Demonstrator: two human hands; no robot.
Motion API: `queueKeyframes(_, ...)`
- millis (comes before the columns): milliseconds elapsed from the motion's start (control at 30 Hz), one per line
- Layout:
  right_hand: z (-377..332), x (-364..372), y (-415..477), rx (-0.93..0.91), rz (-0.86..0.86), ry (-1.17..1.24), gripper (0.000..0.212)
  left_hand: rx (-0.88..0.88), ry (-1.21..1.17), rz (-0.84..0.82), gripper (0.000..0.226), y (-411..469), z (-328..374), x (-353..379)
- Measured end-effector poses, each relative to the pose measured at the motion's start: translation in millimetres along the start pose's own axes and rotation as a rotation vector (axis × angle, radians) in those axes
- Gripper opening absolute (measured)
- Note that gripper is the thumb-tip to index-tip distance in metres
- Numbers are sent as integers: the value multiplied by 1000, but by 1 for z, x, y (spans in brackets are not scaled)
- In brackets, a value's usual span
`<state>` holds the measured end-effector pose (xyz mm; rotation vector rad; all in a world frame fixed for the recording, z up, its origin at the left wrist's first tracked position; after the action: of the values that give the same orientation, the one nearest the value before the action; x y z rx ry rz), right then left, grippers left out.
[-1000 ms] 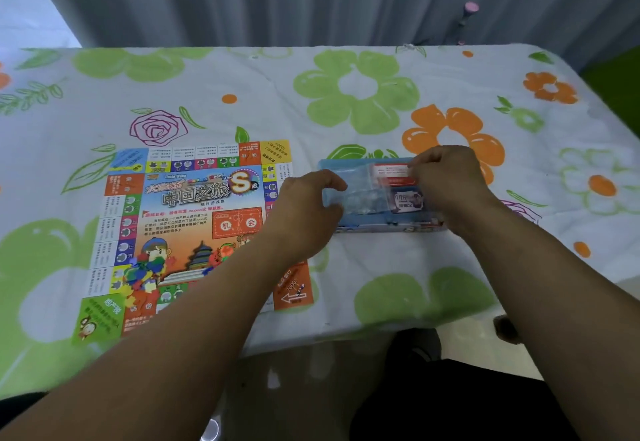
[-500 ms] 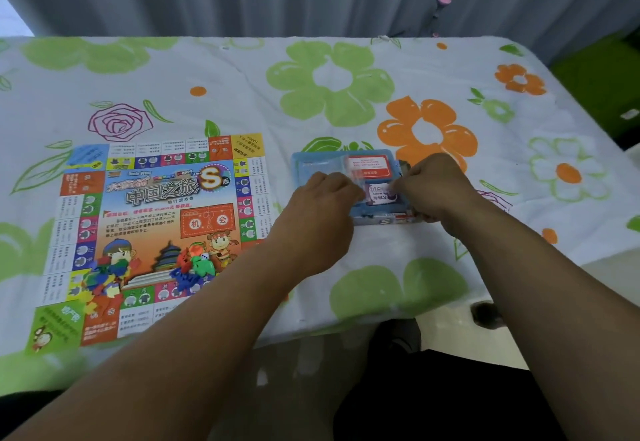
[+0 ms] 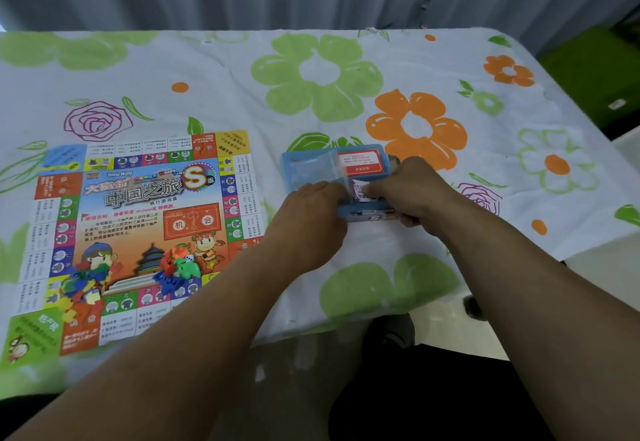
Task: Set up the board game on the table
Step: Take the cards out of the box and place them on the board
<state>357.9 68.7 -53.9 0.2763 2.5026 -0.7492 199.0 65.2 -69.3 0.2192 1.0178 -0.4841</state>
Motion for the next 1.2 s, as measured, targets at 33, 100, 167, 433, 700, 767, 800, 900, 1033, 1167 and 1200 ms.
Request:
queueKeyframes(33, 0, 1, -1, 3, -2, 10, 14, -37, -39, -5, 30, 1, -2, 0)
queueKeyframes(100, -1, 2, -2, 7, -10, 36, 17, -93, -109, -14, 36, 2, -4, 0)
queueKeyframes(167, -2, 4, -3, 9, -20, 55, 19, -122, -168, -20, 46, 3, -4, 1)
queueKeyframes(433, -8, 11, -9, -15, -74, 50, 14, -202, -221, 47, 42, 9, -7, -1)
queueKeyframes(700, -8, 9, -7, -31, -49, 62, 15, -229, -194, 61, 37, 10, -10, -1)
queueKeyframes(767, -8, 9, -6, -21, -56, 100, 15, -232, -191, 59, 34, 10, -11, -1)
queueKeyframes(800, -8, 9, -6, -14, -62, 113, 14, -231, -192, 59, 31, 11, -11, -1)
queueKeyframes(900, -5, 8, -6, 5, -77, 134, 13, -237, -199, 55, 23, 11, -11, -2)
queueKeyframes(1033, -3, 4, -5, 22, -91, 158, 12, -237, -203, 48, 20, 11, -9, -3)
queueKeyframes(1167, -5, -10, -5, 33, -82, 200, 8, -247, -217, 21, 29, 10, -8, -4)
queueKeyframes(1200, -8, -16, -6, 28, -65, 215, 8, -242, -215, 17, 31, 9, -8, -5)
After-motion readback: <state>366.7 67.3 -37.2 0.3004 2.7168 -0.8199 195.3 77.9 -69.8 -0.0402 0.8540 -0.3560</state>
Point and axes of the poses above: each hand's wrist, its own y-axis towards the middle knuckle, its own x-axis out of the palm, z = x × y, the point moved 5 cm from there along y, towards the middle knuckle, and after that the axes turned 6 degrees about y, right-handed, at the moved point
